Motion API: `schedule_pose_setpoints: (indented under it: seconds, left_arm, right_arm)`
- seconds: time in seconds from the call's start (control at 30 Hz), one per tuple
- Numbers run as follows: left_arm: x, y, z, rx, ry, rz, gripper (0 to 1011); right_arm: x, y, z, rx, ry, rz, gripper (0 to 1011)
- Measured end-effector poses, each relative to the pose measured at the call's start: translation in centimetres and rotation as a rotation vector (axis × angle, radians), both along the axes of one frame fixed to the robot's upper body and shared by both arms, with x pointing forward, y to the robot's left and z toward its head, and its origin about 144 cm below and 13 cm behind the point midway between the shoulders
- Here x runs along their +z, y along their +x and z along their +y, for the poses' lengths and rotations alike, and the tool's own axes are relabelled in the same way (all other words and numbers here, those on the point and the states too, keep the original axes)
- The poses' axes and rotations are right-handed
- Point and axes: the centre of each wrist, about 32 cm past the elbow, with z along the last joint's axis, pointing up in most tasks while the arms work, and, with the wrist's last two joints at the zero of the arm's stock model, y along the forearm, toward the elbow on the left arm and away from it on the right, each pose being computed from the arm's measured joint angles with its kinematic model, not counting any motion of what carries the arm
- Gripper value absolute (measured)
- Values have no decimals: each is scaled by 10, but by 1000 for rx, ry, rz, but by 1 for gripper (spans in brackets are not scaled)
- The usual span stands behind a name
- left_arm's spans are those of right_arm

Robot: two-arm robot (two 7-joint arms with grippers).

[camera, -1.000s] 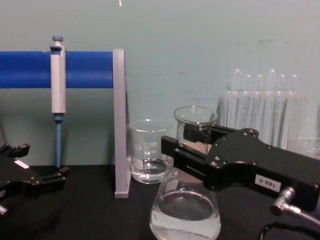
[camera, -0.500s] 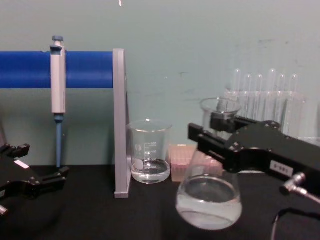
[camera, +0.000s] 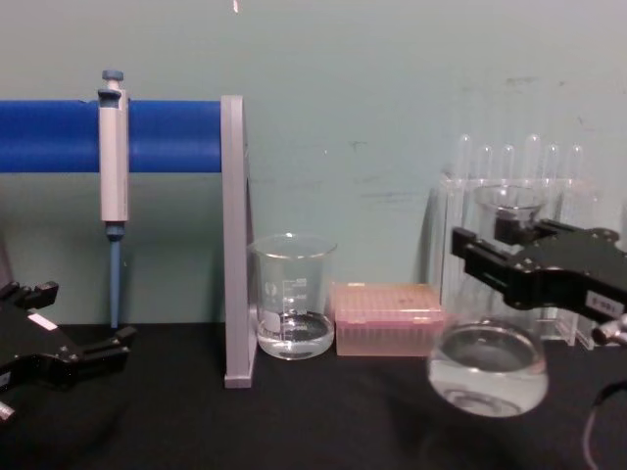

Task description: Grasp the erlenmeyer flask with one hand, shake it three times, then place it back.

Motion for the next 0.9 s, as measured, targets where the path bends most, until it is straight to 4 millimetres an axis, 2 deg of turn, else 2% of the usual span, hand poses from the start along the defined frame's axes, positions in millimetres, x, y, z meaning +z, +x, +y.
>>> schedule_pose_setpoints:
  seconds: [0.47, 0.9]
  left_arm:
    - [0, 0, 0, 0, 0, 0, 1001]
    - [0, 0, 0, 0, 0, 0, 1001]
  right_arm:
    - [-1, 4, -5, -67, -6, 15, 451]
    - [-2, 2, 1, -10, -16, 19, 451]
